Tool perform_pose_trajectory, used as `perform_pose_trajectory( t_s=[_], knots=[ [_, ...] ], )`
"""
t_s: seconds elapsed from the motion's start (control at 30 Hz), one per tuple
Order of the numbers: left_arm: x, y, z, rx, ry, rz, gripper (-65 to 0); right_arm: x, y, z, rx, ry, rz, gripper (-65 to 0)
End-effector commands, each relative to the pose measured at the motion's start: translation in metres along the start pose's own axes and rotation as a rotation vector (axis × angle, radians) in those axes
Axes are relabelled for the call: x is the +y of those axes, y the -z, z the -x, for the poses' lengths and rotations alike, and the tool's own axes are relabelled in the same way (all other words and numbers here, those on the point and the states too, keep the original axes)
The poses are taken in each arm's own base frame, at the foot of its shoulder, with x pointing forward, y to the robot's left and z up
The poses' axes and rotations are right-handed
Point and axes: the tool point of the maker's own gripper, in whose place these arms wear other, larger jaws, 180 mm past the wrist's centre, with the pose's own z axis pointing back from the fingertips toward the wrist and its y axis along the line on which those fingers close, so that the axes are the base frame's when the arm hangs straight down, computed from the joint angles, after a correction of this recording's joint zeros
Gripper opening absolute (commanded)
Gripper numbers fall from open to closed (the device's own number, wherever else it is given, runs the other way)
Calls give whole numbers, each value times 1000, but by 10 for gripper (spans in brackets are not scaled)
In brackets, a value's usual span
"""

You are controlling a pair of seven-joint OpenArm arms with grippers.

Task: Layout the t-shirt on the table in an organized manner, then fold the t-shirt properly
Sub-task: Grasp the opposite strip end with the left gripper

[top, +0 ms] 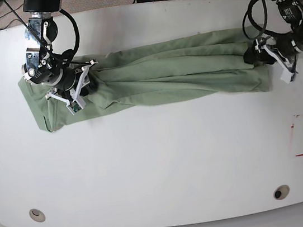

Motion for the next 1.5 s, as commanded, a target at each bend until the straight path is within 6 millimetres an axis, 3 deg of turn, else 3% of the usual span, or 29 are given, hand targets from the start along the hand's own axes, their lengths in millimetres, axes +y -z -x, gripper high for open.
perform_pose_trajectory(
  t_s=[0.0,0.17,0.4,0.7,1.03,1.3,1.47],
  knots=[
    [7,-4,0,15,7,-23,-178,-4,-2,0,13,-14,14,-485],
    [8,-1,-4,-22,-4,-21,-178,-4,-2,0,12,-14,13,-485],
    [8,13,11,2,-75,22,-179,-3,-2,0,11,-14,11,-485],
    [0,20,13,1,-87,45,-190,-3,-2,0,11,-14,11,-485],
    [-2,24,15,9,-85,48,-367,-3,-2,0,11,-14,11,-485],
    [-9,30,2,-46,-62,62,-536,-3,-2,0,10,-11,13,-485],
    [-8,29,-5,-88,-62,58,-560,-3,-2,0,10,-11,13,-485]
  ],
)
